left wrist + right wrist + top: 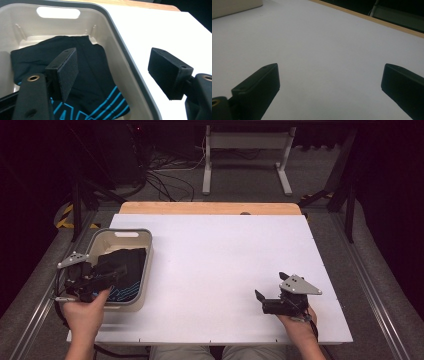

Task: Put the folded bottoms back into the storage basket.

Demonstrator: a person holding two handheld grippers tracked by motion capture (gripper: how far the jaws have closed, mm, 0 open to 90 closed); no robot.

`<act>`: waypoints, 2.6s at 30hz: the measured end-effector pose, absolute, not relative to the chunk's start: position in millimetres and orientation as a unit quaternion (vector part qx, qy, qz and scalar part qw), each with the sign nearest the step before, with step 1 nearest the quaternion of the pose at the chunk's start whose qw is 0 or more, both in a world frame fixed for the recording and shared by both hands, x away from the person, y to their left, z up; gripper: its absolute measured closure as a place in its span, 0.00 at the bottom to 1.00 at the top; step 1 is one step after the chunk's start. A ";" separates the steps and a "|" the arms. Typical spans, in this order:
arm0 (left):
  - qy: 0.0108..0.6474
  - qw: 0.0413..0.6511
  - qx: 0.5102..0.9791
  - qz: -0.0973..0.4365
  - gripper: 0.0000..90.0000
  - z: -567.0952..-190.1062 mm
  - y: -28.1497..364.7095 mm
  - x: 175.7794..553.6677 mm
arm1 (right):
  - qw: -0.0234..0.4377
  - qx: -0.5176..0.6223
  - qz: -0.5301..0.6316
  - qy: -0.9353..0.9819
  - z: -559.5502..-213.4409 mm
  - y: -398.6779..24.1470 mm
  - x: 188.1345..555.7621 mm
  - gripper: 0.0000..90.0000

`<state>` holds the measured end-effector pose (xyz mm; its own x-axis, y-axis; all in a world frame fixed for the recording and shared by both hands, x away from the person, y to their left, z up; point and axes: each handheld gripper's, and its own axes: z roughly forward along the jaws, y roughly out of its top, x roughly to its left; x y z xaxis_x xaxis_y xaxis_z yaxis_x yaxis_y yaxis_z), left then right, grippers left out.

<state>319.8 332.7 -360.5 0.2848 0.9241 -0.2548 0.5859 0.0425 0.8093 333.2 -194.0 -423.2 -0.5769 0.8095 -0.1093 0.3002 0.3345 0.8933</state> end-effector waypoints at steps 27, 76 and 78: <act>0.521 0.476 0.678 0.208 0.06 -392.5 280.9 302.1 | 0.285 0.356 0.445 0.771 -429.4 -194.7 330.8 0.03; 0.484 0.486 0.692 0.226 0.07 -402.5 274.4 303.3 | 0.299 0.347 0.446 0.769 -442.3 -182.2 325.3 0.04; 0.484 0.485 0.692 0.225 0.07 -402.8 274.6 303.9 | 0.299 0.347 0.446 0.769 -442.3 -182.8 326.1 0.04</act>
